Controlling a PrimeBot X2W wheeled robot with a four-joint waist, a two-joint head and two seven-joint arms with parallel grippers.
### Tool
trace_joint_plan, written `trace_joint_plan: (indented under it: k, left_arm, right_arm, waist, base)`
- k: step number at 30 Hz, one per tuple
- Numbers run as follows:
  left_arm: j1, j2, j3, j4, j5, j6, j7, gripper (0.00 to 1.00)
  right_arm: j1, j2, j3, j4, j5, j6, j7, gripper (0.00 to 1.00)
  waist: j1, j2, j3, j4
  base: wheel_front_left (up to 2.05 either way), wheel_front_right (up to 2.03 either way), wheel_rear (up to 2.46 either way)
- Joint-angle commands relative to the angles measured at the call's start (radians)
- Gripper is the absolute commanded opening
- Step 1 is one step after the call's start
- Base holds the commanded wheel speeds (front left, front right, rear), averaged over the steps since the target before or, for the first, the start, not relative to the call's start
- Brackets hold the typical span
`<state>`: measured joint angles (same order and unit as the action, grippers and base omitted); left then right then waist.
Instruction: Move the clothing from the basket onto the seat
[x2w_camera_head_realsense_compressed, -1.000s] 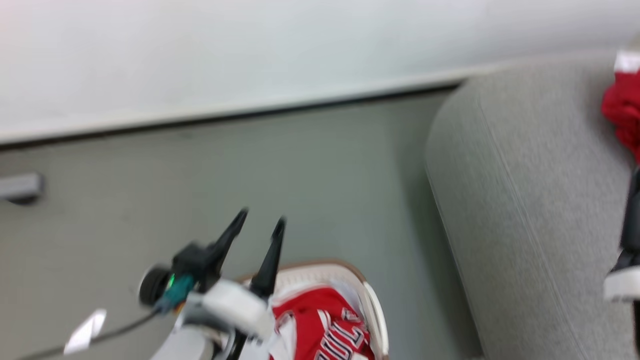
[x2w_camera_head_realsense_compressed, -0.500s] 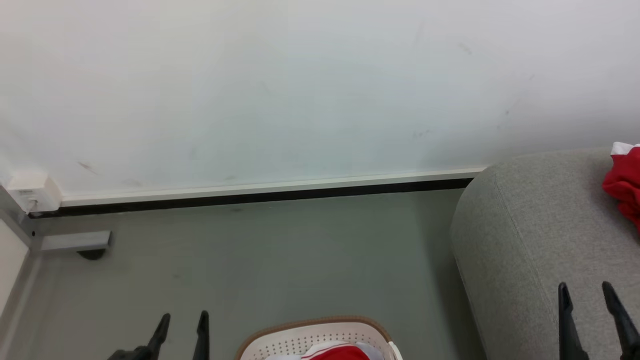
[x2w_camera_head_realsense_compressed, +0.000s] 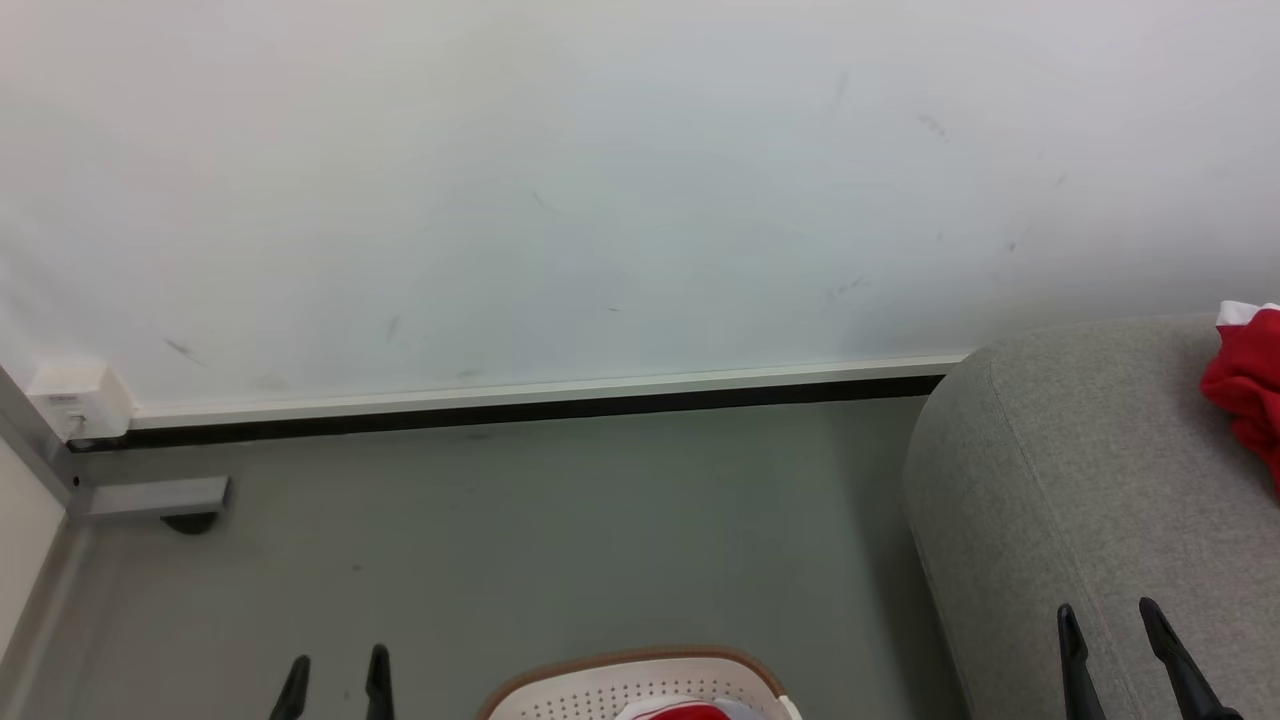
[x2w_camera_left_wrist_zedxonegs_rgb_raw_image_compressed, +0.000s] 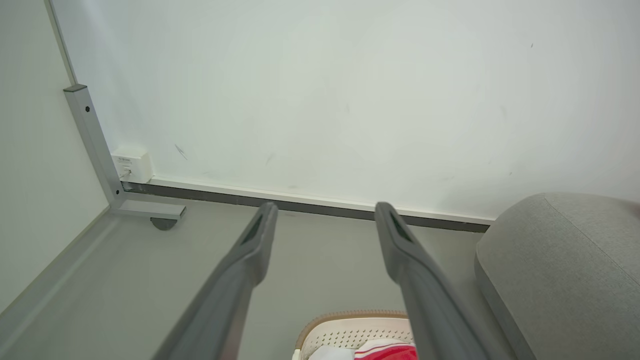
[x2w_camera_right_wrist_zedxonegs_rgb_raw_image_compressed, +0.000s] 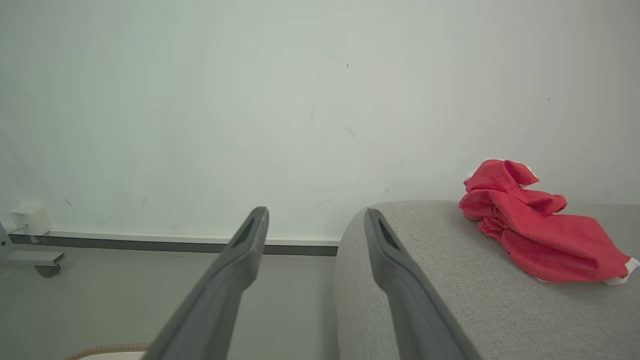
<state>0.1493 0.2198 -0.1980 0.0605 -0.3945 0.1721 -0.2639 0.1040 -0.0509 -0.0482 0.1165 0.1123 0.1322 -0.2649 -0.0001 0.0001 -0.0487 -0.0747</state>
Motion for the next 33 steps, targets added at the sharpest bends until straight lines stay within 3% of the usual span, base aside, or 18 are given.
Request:
trace_joint_plan:
  k: [1, 10, 16, 24, 33]
  left_arm:
    - [0.009, -0.005, 0.006, 0.001, 0.016, -0.006, -0.001, 1.0]
    - [0.007, -0.029, 0.024, 0.005, 0.05, -0.038, -0.001, 1.0]
    - [-0.065, -0.017, -0.018, -0.017, 0.076, -0.059, 0.03, 1.0]
    - [-0.295, 0.03, -0.138, 0.023, 0.14, -0.152, 0.242, 1.0]
    - [-0.577, -0.027, -0.281, 0.254, 0.179, -0.248, 0.493, 1.0]
  right_arm:
    - [-0.007, 0.0, -0.001, 0.004, 0.002, -0.003, 0.001, 1.0]
    - [-0.02, -0.001, 0.006, -0.003, 0.002, -0.003, 0.001, 1.0]
    - [-0.049, 0.0, -0.02, -0.034, -0.018, -0.003, 0.001, 1.0]
    - [-0.163, 0.0, -0.068, -0.1, -0.044, -0.003, 0.001, 1.0]
    - [-0.283, 0.0, -0.097, -0.163, -0.021, -0.003, 0.001, 1.0]
  waist:
    - [0.0001, -0.0001, -0.001, 0.0]
    - [0.0001, -0.0001, 0.017, -0.022]
    - [0.0001, -0.0001, 0.101, -0.053]
    - [0.0001, -0.0001, 0.328, -0.1]
    - [0.0001, -0.0001, 0.562, -0.124]
  base:
    - [0.0, 0.0, 0.0]
    - [0.0, 0.0, 0.0]
    - [0.0, 0.0, 0.0]
    - [0.0, 0.0, 0.0]
    - [0.0, 0.0, 0.0]
